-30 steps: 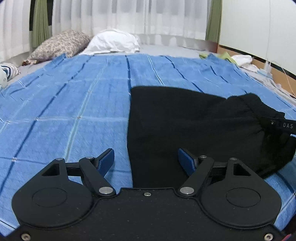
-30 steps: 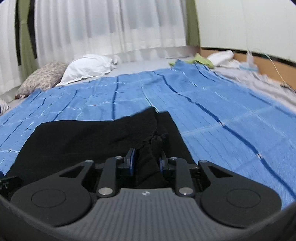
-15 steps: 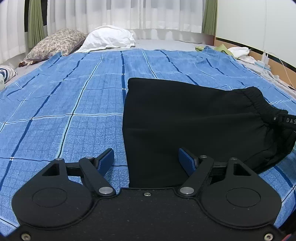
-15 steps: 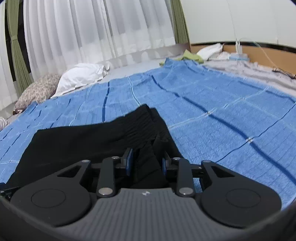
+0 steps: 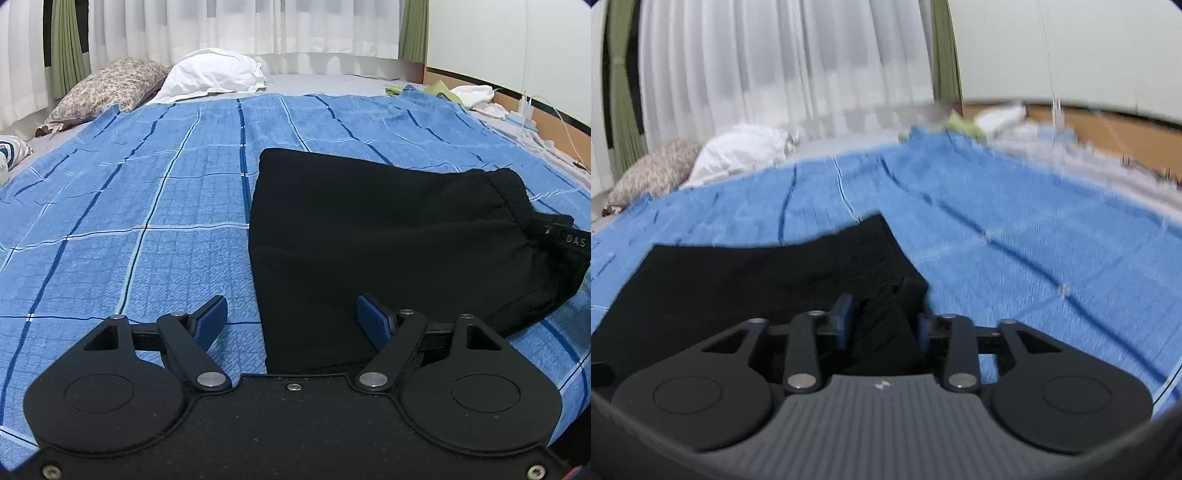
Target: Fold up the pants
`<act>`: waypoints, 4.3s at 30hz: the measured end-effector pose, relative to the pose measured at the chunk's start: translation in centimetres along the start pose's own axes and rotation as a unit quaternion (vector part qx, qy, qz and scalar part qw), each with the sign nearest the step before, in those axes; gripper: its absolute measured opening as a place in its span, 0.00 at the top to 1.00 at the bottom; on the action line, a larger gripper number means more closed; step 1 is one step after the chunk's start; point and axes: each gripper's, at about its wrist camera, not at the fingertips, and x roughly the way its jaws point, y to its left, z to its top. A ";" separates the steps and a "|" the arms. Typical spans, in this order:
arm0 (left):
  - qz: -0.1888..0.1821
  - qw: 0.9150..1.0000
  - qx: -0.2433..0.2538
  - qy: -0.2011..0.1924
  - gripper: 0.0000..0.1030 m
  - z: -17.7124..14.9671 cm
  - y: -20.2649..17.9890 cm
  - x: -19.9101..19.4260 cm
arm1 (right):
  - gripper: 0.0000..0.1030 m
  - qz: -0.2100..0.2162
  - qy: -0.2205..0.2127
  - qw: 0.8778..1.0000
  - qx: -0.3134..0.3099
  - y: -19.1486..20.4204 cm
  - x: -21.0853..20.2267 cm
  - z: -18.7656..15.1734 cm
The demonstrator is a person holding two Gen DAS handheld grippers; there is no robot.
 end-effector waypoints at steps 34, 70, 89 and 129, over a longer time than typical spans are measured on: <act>-0.067 0.997 -0.037 0.028 0.40 -0.5 2.5 -4.1 | 0.49 0.078 0.024 0.990 -0.114 7.8 -1.9 -1.9; 0.007 0.995 -0.093 0.042 0.34 13.1 4.2 12.5 | 0.24 0.170 0.014 0.983 -0.072 7.4 -3.5 0.3; -0.056 0.984 -0.148 0.086 0.23 10.4 7.1 12.5 | 0.06 0.159 0.114 0.981 0.000 -4.4 10.3 6.8; 0.094 0.990 -0.096 -0.040 0.87 18.2 5.8 13.6 | 0.71 0.230 0.060 0.971 -0.017 6.0 14.8 12.5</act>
